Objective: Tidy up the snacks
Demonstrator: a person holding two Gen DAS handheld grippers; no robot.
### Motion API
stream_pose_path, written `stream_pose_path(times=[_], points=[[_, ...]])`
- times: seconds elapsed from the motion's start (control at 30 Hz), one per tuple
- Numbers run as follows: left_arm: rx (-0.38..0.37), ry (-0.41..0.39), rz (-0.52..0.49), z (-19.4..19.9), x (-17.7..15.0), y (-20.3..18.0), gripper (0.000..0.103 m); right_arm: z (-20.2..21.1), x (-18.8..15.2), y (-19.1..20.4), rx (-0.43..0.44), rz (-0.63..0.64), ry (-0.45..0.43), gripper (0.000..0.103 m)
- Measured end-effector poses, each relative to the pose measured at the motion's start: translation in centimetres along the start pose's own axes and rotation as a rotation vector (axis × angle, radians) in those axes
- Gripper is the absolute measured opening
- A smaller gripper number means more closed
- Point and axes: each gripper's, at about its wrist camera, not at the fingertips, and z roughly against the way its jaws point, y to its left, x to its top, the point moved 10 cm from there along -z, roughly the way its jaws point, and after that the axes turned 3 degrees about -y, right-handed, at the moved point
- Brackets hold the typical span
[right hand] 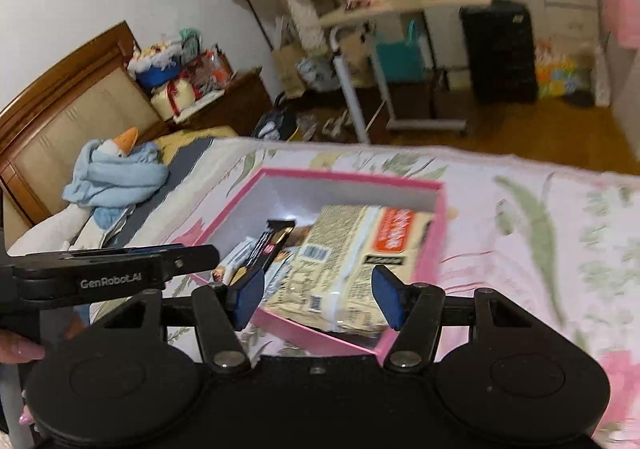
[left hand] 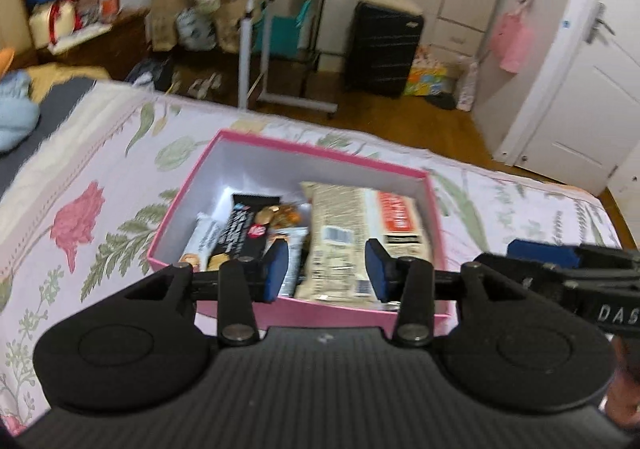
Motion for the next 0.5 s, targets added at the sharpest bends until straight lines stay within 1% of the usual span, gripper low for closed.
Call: stream_pose_path(times=[0.1,0.2,0.27,0.37,0.5], points=[[-0.038,-0.026,-0.034,2.0,-0.3,-2.5,0.041,3.2,0.1,-0.6,-0.071,0.061,-0.052,0.065],[-0.086,-0.03,-0.076,3.6,-1.1,-5.1,0.042,6.0,-0.6,-1.3,-0.158,0.122,-0.079,0.065],[-0.096,-0.047,-0.115,4.6,-1.6,-6.8,0.045,7.7,-1.3,-1.6,-0.179,0.116,-0.091,0.065],[-0.085,-0.075,-0.155,5.7,-2.7,-8.8,0.049,10.0,-2.6,-2.6,-0.22,0.087,-0.107,0.065],[-0.105,-0.062,-0.163,6.2,-4.5,-10.7,0.052,12.4,-4.4,-3.7,-0.303,0.069,-0.13,0.067]])
